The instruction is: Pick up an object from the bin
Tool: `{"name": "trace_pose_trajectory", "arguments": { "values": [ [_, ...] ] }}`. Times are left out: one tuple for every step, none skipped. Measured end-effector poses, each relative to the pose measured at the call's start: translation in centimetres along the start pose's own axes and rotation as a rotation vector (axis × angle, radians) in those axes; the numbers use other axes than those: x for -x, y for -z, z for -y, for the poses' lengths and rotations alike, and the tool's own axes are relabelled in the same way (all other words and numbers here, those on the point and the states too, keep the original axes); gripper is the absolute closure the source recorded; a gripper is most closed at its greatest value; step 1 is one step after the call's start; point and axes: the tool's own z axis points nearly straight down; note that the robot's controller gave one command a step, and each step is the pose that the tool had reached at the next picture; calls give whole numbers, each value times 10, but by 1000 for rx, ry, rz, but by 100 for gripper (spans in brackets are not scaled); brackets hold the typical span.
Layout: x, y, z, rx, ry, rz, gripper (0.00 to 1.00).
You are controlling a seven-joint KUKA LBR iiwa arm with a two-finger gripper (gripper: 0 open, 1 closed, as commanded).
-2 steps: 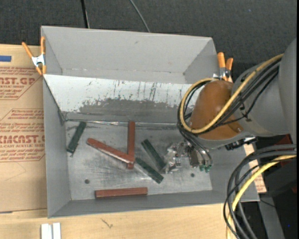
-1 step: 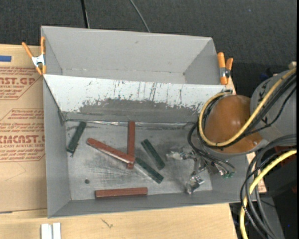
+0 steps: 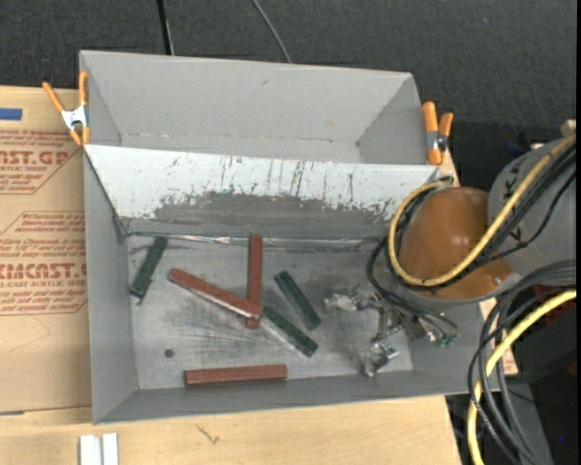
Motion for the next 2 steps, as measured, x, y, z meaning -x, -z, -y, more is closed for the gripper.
{"name": "trace_pose_trajectory", "arguments": {
  "values": [
    [104,-2,-76,8,61,-26,100],
    [104,-2,-76,7,62,-26,100]
  ]
}}
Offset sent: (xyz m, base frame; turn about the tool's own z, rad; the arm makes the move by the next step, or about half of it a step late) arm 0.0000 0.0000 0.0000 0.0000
